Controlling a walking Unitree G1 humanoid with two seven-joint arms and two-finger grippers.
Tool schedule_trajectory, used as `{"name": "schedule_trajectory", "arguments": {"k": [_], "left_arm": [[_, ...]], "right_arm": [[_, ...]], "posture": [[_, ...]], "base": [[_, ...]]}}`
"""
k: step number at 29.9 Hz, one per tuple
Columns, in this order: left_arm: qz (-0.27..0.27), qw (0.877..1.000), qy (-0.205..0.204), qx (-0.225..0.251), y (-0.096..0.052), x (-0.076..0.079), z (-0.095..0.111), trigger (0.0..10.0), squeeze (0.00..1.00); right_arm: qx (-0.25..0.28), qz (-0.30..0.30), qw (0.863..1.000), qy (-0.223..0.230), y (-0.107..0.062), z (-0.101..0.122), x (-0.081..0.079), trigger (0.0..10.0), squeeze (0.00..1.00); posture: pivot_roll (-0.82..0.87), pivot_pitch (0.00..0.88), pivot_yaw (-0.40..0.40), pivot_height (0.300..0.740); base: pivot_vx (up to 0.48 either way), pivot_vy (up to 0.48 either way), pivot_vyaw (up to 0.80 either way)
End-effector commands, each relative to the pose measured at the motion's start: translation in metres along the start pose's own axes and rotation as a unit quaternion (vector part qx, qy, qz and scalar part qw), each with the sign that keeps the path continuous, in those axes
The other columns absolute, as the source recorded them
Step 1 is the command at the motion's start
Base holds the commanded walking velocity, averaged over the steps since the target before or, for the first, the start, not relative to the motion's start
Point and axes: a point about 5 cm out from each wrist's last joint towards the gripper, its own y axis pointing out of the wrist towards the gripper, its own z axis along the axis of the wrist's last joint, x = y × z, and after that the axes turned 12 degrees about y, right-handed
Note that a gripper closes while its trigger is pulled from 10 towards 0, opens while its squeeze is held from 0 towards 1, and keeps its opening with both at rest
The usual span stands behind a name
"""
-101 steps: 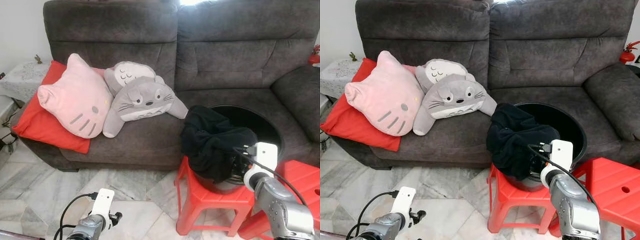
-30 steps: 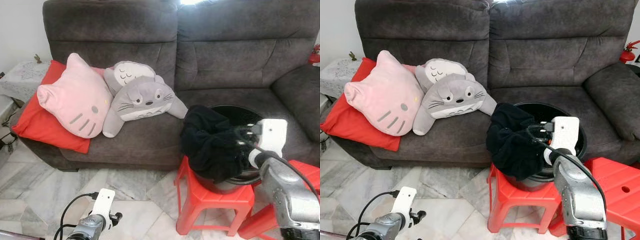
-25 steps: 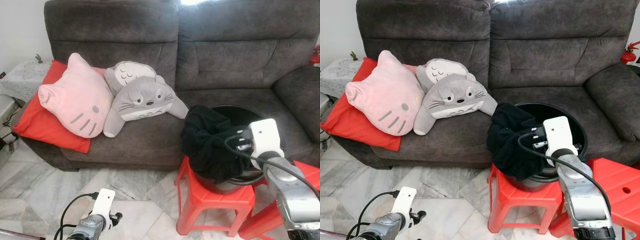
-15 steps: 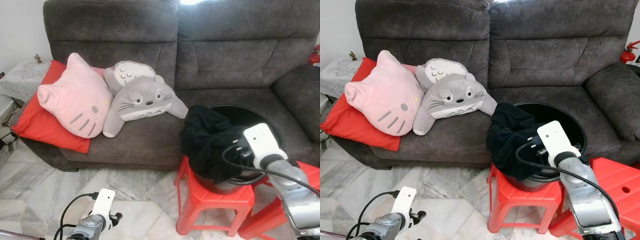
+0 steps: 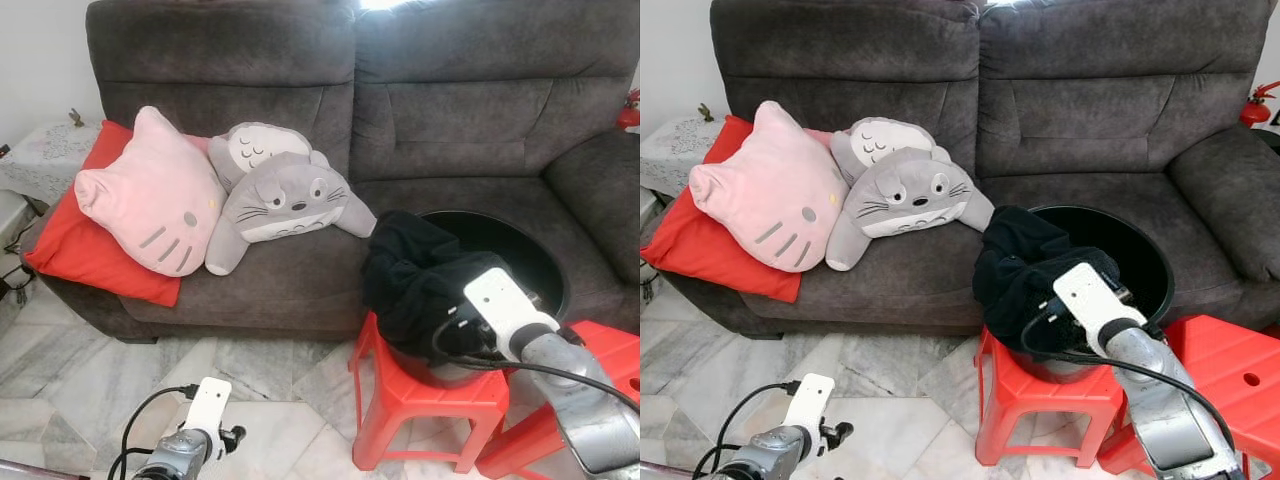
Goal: Hang hanger
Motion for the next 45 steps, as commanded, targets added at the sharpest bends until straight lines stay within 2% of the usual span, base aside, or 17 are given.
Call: {"name": "schedule_trajectory", "arguments": {"k": [1, 13, 14, 15, 27, 32, 33, 35, 36, 45], "left_arm": [[0.001, 1.000, 0.009, -0.010, -0.001, -0.002, -0.004, 10.0, 0.00], [0.002, 1.000, 0.009, -0.009, -0.001, -0.003, -0.003, 10.0, 0.00], [0.003, 1.000, 0.008, -0.009, -0.001, -0.004, -0.003, 10.0, 0.00], [0.003, 1.000, 0.008, -0.009, -0.001, -0.004, -0.003, 10.0, 0.00], [0.004, 1.000, 0.009, -0.009, -0.001, -0.004, -0.002, 10.0, 0.00], [0.003, 1.000, 0.009, -0.009, -0.001, -0.004, -0.001, 10.0, 0.00], [0.003, 1.000, 0.010, -0.009, 0.000, -0.004, -0.001, 10.0, 0.00], [0.004, 1.000, 0.010, -0.009, 0.000, -0.004, -0.001, 10.0, 0.00], [0.004, 1.000, 0.010, -0.008, 0.000, -0.004, -0.001, 10.0, 0.00], [0.005, 1.000, 0.012, -0.009, -0.001, -0.005, -0.001, 10.0, 0.00]], "right_arm": [[0.005, 0.003, 1.000, -0.010, 0.002, 0.004, 0.000, 10.0, 1.00], [-0.001, 0.010, 1.000, -0.028, 0.007, 0.004, -0.002, 10.0, 1.00], [-0.004, 0.015, 0.999, -0.029, 0.008, 0.003, -0.003, 10.0, 0.88], [-0.005, 0.016, 0.999, -0.030, 0.009, 0.003, -0.004, 10.0, 0.02], [0.003, 0.002, 0.999, -0.041, 0.022, 0.010, -0.001, 10.0, 0.00], [-0.001, 0.013, 0.999, -0.044, 0.032, 0.009, -0.005, 10.0, 0.00], [0.000, 0.016, 0.999, -0.046, 0.034, 0.009, -0.006, 4.6, 0.00], [0.000, 0.016, 0.999, -0.046, 0.035, 0.010, -0.006, 4.6, 0.00], [0.005, 0.019, 0.999, -0.047, 0.037, 0.012, -0.007, 0.0, 0.00], [0.017, 0.014, 0.998, -0.053, 0.042, 0.018, -0.006, 0.0, 0.00]], "posture": [[-0.17, 0.000, 0.040, 0.740], [-0.16, 0.000, 0.038, 0.740], [-0.16, 0.000, 0.038, 0.740], [-0.16, 0.000, 0.038, 0.740], [-0.16, 0.000, 0.043, 0.740], [-0.15, 0.000, 0.046, 0.740], [-0.15, 0.000, 0.046, 0.740], [-0.15, 0.000, 0.046, 0.740], [-0.15, 0.000, 0.046, 0.740], [-0.15, 0.000, 0.047, 0.740]], "base": [[0.000, 0.000, 0.00], [0.000, 0.000, 0.00], [0.000, 0.000, 0.00], [0.000, 0.000, 0.00], [0.000, 0.000, 0.00], [0.000, 0.000, 0.00], [0.000, 0.000, 0.00], [0.000, 0.000, 0.00], [0.000, 0.000, 0.00], [0.000, 0.000, 0.00]]}}
